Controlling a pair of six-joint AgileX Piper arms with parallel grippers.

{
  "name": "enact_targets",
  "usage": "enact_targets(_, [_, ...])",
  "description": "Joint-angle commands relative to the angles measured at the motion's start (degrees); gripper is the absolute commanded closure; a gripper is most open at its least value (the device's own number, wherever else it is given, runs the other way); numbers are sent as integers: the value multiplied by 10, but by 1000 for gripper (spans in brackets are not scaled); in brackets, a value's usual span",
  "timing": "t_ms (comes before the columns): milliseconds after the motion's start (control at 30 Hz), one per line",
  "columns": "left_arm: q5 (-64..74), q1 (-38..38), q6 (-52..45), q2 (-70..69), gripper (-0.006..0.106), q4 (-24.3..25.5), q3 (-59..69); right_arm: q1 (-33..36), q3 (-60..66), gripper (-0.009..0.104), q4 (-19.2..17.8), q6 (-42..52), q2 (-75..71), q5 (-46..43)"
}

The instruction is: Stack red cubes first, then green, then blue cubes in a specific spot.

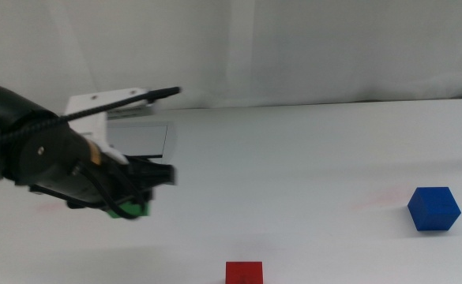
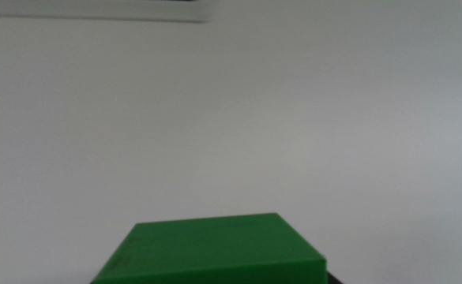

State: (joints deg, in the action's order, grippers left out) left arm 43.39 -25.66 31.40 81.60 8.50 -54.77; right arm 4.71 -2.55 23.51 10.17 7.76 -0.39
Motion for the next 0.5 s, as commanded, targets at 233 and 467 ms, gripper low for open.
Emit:
enact_targets(233, [29, -182, 135, -31, 103, 9, -5, -3, 2, -8, -4, 3, -2, 0])
enact_targets(467, [23, -284, 270, -26, 103, 75, -5, -3, 2, -8, -4, 3, -2, 0])
